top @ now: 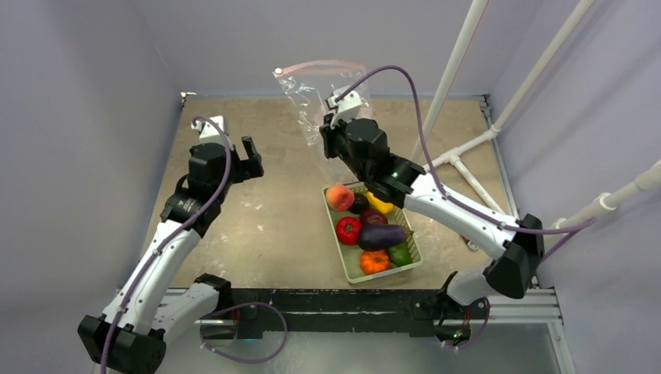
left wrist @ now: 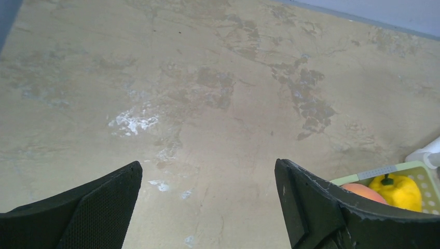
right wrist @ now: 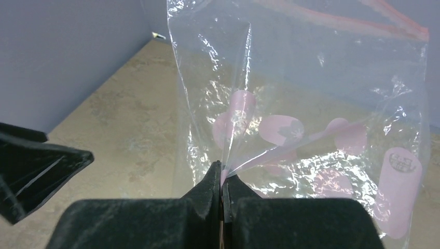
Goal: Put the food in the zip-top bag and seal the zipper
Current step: Pick up the zipper food storage bag at the center of the board, then open the zipper of the food storage bag.
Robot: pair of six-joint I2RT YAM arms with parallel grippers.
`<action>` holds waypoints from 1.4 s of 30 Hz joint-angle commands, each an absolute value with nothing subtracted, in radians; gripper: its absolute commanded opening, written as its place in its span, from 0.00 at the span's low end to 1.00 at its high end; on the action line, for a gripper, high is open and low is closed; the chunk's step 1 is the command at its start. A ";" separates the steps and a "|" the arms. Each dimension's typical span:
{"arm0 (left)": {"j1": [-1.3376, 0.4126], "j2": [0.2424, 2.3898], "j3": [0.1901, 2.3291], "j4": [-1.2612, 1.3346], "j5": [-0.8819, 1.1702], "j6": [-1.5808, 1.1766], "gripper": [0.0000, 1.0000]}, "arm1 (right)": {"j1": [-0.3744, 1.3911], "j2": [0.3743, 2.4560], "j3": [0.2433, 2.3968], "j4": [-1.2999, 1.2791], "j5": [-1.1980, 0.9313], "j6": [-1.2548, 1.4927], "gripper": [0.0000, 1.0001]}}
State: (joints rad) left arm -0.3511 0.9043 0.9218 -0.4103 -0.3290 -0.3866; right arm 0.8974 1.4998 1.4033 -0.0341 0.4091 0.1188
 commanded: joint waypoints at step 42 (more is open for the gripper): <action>0.075 1.102 1.083 -0.095 0.923 -0.992 0.94 | 0.902 0.823 1.076 -0.263 -0.335 -0.570 0.00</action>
State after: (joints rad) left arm 0.0673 1.1366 1.0821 -0.2089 0.8478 -0.9100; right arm 0.8986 0.8936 1.0710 -0.2218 -0.2886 -0.5205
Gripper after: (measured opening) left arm 0.938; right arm 0.004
